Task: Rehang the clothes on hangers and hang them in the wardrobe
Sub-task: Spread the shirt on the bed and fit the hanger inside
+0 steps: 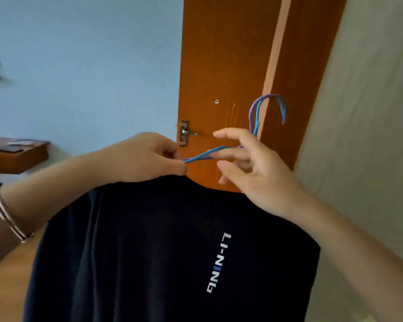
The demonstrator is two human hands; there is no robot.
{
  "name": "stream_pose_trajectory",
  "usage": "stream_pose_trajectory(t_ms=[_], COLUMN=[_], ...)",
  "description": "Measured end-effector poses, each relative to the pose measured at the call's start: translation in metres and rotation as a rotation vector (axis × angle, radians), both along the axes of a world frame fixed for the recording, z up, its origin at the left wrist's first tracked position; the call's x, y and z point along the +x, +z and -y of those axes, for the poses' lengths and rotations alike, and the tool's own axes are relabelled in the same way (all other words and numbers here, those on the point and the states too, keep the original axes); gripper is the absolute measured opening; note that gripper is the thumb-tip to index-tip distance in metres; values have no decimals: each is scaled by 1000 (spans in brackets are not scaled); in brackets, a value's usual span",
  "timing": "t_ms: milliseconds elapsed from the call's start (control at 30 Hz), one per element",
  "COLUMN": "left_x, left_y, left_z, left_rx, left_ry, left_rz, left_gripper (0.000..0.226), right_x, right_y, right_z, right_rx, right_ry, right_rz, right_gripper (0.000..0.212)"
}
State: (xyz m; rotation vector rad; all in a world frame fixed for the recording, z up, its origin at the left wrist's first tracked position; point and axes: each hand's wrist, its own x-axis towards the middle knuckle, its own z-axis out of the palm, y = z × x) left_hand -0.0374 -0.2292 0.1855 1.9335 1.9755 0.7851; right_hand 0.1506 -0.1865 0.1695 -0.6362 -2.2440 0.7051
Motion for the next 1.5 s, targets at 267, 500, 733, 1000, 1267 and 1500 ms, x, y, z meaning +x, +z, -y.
stream_pose_trajectory(t_ms=[267,500,733,1000,1267,1500], left_x=[-125,-211,-309,-401,-476,-526], left_y=[-28,-49,-67,-101,-108,-90], left_z=[10,-28,-64,-104,-167,-243], left_rx=[-2,-20,-63,-96,-61,-16], left_ry=[274,326,391,453,716,903], left_rz=[-167,-184,-46,163,363,382], left_gripper=[18,15,19,53,39,42], right_x=[-87,-214,-329,-428,-529,-650], right_y=[-56,-70,-89,-116,-146,-106], right_z=[-75,-137,-189,-253,-354,-416], right_rx=[-100,-292,15,47,48,276], right_ry=[-168,96,84,204,325,675], right_rz=[-166,114,124,96,40,-71], right_gripper=[8,26,24,29,24,37])
